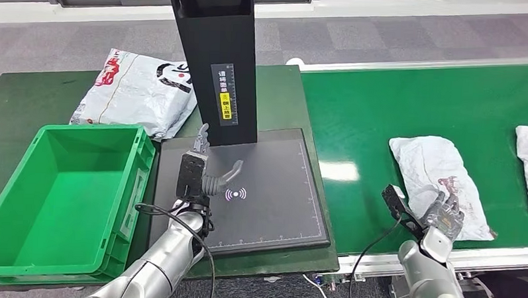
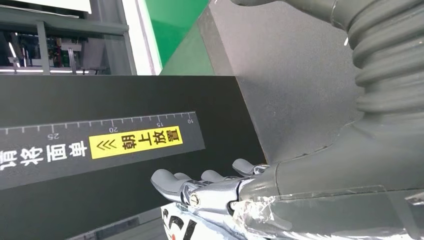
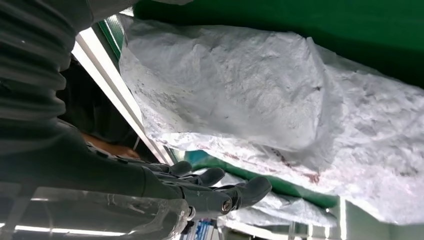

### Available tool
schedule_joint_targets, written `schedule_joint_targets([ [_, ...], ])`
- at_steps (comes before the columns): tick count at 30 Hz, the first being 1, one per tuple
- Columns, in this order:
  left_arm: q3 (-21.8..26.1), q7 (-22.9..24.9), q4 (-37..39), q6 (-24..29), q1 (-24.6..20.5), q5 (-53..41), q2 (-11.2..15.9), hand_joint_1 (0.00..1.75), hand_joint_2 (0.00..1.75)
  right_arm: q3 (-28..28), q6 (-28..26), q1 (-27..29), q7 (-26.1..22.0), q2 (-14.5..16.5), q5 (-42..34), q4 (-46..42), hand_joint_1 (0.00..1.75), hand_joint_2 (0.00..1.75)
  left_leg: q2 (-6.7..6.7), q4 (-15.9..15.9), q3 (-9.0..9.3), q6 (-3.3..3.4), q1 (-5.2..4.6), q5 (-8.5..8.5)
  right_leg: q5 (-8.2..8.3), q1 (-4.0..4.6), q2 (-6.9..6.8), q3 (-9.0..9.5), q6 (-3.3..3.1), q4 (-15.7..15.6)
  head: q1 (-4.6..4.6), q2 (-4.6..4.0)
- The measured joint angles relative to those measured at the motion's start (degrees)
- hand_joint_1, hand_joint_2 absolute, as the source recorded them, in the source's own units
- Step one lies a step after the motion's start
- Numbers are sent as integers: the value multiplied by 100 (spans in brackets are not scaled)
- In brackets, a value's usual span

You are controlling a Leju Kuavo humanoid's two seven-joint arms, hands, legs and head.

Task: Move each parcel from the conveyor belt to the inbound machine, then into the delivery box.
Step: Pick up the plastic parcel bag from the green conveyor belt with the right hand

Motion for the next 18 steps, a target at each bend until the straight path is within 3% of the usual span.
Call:
schedule_joint_targets([
  [1,12,0,-2,-5,0,-6,1,0,175,0,138,-22,-7,-7,-41,10,36,175,1,1,3,2,0,-1,1,0,1,3,3,-2,-1,0],
  [3,28,0,-3,-26,0,-32,2,0,175,-1,602,-66,-112,-25,-227,18,123,175,3,4,12,7,1,-4,6,3,4,16,9,-8,0,0],
  [4,30,0,-2,-43,0,-50,4,0,175,-5,928,-89,-210,-39,-369,20,157,175,8,6,20,11,2,-6,7,8,8,27,12,-14,-1,0],
  [5,30,0,-2,-64,-1,-68,5,0,175,-12,1288,-108,-322,-60,-512,28,175,175,15,7,31,14,6,-8,9,12,13,41,15,-20,-1,0],
  [9,48,0,-2,-120,-2,-96,22,0,175,-46,2274,-151,-708,-192,-867,89,175,175,28,11,60,29,15,-16,12,13,21,80,27,-33,-1,0],
  [18,67,0,-5,-129,-2,-95,50,0,175,-45,2462,-270,-762,-321,-965,162,175,175,25,20,61,37,15,-14,17,16,18,88,35,-34,-1,0],
])
